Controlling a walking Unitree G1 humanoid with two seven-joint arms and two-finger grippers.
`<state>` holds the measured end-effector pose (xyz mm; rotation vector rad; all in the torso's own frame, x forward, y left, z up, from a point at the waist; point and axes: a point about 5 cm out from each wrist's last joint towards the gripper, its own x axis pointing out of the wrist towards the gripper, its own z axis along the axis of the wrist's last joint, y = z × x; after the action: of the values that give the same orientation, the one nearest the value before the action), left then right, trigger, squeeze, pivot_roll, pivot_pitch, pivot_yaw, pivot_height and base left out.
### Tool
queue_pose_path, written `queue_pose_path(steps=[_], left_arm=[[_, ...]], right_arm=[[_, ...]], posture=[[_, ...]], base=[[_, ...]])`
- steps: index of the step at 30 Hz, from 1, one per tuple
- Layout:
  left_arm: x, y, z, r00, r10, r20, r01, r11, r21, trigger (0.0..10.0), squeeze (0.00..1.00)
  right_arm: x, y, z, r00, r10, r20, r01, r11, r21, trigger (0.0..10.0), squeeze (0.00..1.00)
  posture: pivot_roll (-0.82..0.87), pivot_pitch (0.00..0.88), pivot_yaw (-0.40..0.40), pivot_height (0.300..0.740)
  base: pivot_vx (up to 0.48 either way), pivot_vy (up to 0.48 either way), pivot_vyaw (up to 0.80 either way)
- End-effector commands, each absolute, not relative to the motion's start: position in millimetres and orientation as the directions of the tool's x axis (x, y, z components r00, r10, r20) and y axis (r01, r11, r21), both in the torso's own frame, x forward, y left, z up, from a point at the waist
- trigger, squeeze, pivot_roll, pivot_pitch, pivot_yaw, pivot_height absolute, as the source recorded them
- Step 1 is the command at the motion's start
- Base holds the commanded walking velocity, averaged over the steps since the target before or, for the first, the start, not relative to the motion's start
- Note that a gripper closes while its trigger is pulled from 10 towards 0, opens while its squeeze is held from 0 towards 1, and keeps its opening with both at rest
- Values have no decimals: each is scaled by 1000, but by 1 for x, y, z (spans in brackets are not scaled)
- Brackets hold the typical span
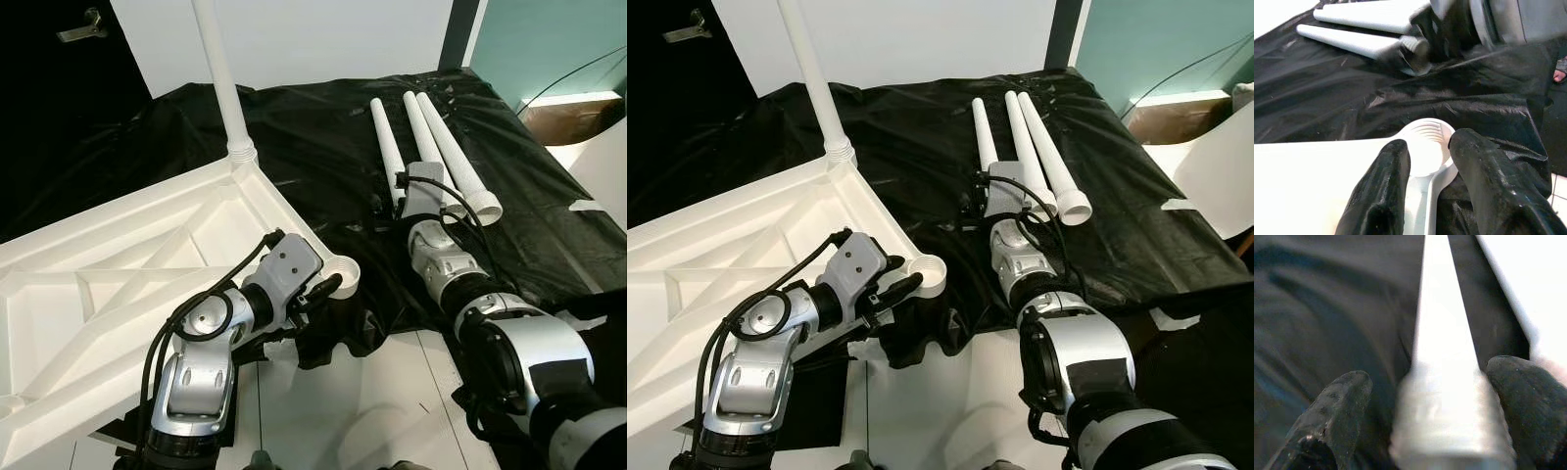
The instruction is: Building children table
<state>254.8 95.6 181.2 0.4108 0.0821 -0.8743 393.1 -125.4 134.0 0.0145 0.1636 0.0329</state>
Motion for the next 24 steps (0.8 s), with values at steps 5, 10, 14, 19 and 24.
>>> queue_pose_path(steps=[5, 10, 14, 19, 24], left_arm=[[260, 106, 183, 806, -567, -168, 587, 729, 352, 10000, 0], [260, 107, 183, 807, -566, -170, 586, 729, 353, 10000, 0], [261, 107, 183, 807, -565, -170, 585, 729, 355, 10000, 0], [262, 107, 183, 809, -563, -170, 583, 730, 357, 10000, 0], [261, 108, 184, 812, -558, -168, 578, 733, 358, 10000, 0]], right_arm=[[387, -130, 118, 974, -3, -226, 8, 1000, 22, 10000, 0], [388, -129, 121, 978, -5, -207, 8, 1000, 15, 10000, 0], [390, -128, 128, 985, -10, -169, 10, 1000, -1, 10000, 0], [392, -126, 136, 991, -31, -130, 28, 999, -23, 10000, 0], [393, -129, 142, 987, -133, -92, 125, 989, -82, 10000, 0]], posture=[[101, 85, 22, 740], [102, 86, 26, 740], [102, 85, 26, 740], [102, 82, 24, 740], [103, 82, 21, 740]], base=[[0, 0, 0], [0, 0, 0], [0, 0, 0], [0, 0, 0], [0, 0, 0]])
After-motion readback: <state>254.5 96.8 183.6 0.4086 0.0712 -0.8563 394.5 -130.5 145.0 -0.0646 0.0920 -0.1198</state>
